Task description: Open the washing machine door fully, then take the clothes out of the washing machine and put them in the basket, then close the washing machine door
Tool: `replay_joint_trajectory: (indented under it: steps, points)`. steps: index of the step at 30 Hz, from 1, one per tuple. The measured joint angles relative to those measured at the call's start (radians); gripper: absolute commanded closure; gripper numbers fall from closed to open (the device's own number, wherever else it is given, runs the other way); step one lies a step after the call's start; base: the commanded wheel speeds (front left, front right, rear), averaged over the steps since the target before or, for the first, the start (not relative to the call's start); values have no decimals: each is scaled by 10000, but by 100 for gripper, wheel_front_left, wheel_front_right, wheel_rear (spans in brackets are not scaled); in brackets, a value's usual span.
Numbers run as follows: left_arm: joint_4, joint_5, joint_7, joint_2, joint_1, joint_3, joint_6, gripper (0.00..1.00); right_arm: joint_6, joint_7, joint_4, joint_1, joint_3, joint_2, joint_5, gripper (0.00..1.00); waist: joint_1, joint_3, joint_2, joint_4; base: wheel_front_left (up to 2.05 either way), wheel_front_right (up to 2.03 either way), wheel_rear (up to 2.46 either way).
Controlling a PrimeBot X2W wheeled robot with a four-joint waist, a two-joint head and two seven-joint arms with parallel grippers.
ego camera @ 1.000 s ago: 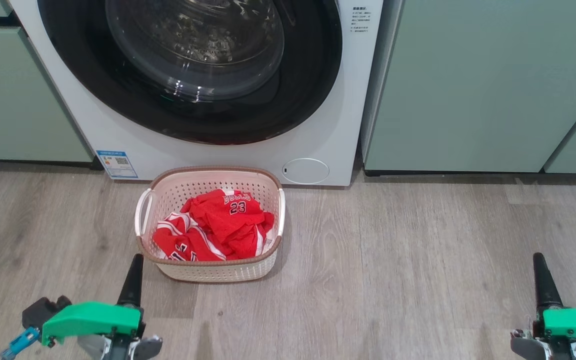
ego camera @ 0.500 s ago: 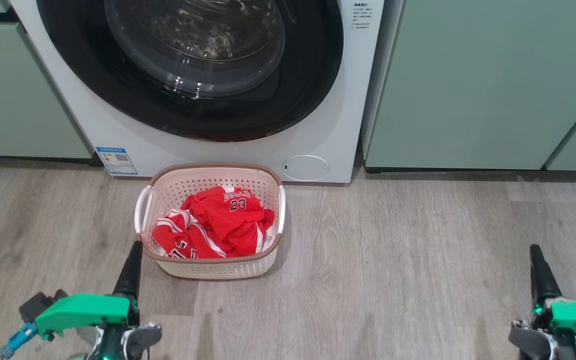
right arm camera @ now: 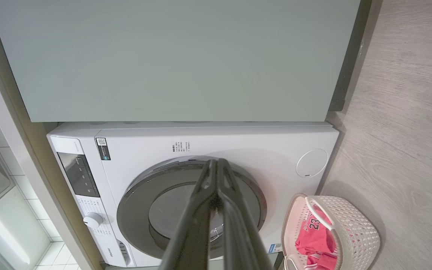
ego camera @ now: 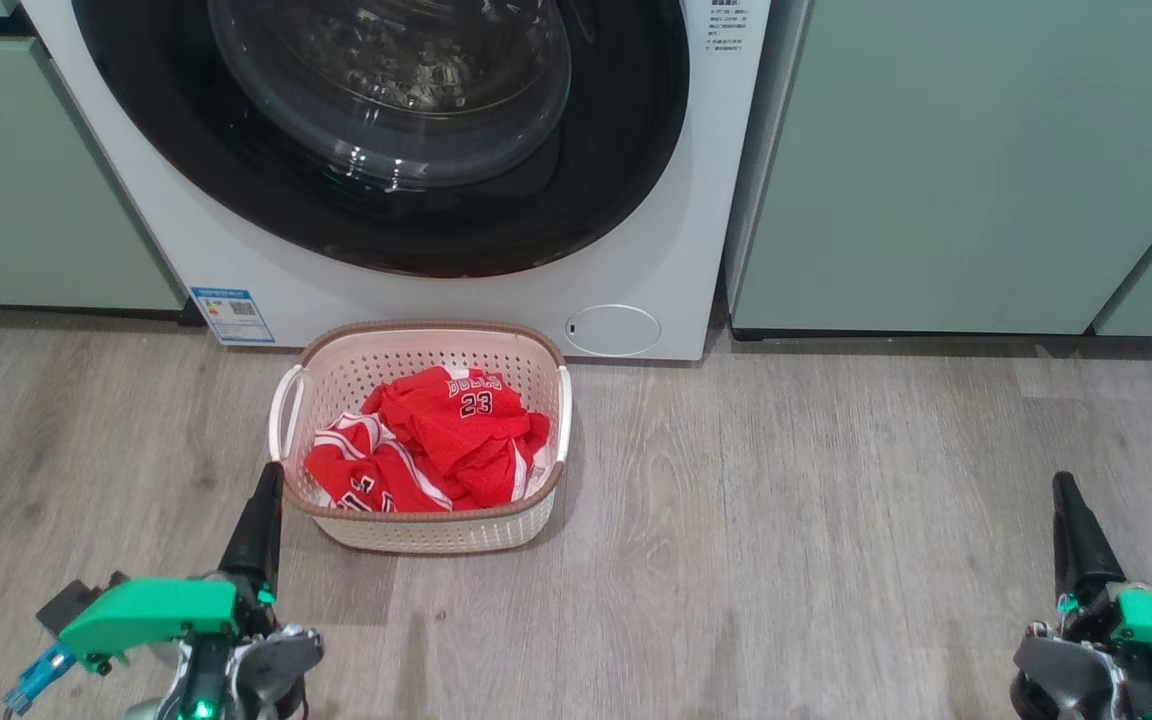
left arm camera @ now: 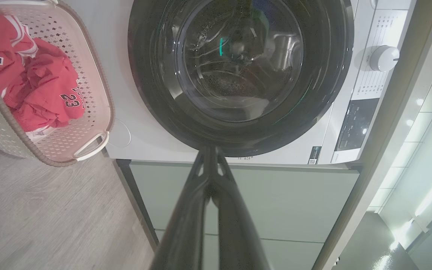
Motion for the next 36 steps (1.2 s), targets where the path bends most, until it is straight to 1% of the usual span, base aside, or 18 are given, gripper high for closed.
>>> replay_joint_trajectory:
  steps: [3, 36]
  points:
    - [-61, -180, 12, -6, -23, 17, 0, 100, 0, 40, -33, -84, 8, -2, 192, 100, 0, 6, 0, 1, 0, 0, 0]
    - [-61, -180, 12, -8, -25, 23, 0, 100, 0, 40, -40, -84, 10, -4, 196, 100, 0, 5, 0, 1, 0, 0, 0]
